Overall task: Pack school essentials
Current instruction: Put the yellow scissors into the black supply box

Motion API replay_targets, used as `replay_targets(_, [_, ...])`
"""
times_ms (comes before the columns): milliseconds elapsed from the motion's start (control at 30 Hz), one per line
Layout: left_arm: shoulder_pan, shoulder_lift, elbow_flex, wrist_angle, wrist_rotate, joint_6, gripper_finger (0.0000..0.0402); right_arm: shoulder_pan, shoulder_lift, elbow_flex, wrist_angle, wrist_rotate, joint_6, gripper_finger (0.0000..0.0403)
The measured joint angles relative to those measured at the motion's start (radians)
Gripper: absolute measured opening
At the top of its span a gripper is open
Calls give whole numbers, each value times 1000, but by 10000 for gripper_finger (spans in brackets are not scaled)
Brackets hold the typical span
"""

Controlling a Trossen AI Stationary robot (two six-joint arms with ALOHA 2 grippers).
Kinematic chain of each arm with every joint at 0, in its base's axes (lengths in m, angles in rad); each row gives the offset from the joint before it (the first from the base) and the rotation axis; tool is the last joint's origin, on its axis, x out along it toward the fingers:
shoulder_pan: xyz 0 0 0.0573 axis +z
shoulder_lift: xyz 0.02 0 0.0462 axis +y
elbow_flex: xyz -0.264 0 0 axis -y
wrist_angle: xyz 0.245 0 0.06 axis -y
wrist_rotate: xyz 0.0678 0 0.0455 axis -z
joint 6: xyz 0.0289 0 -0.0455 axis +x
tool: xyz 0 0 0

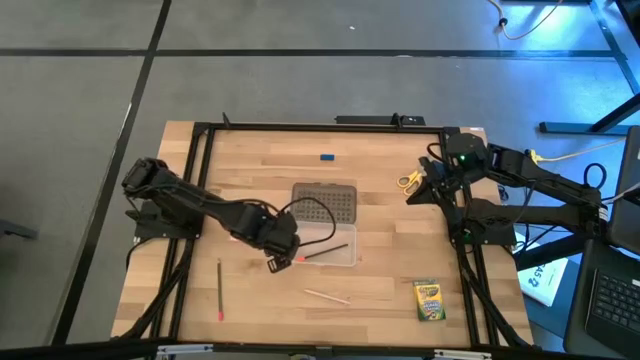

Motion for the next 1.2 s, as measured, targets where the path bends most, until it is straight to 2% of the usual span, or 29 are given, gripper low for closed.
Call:
replay_targets(133, [-39, -50, 0, 0, -98, -53, 83, 0, 4, 0, -2, -22, 10, 16])
replay_targets(200, [-54, -75, 0, -2, -142, -75, 83, 0, 5, 0, -17, 14, 44, 11])
replay_targets(300, [-69, -104, 0, -2, -183, -98, 83, 0, 4, 0, -28, 159, 91, 5])
replay_targets(433, [-70, -123, 0, -2, -213, -106, 83, 0, 21, 0, -47, 452, 347, 5])
replay_targets(533, [-60, -126, 0, -2, -219, -101, 83, -1, 64, -1, -101, 576, 342, 3])
replay_targets(733, [-33, -126, 0, -3, -220, -98, 83, -5, 210, -1, -181, 583, 291, 3])
replay_targets(867, [-28, -126, 0, -3, -220, -96, 83, -23, 311, -1, -149, 578, 289, 13])
replay_targets(1200, [-28, -126, 0, -3, -219, -96, 83, -86, 451, 27, -109, 576, 248, 85])
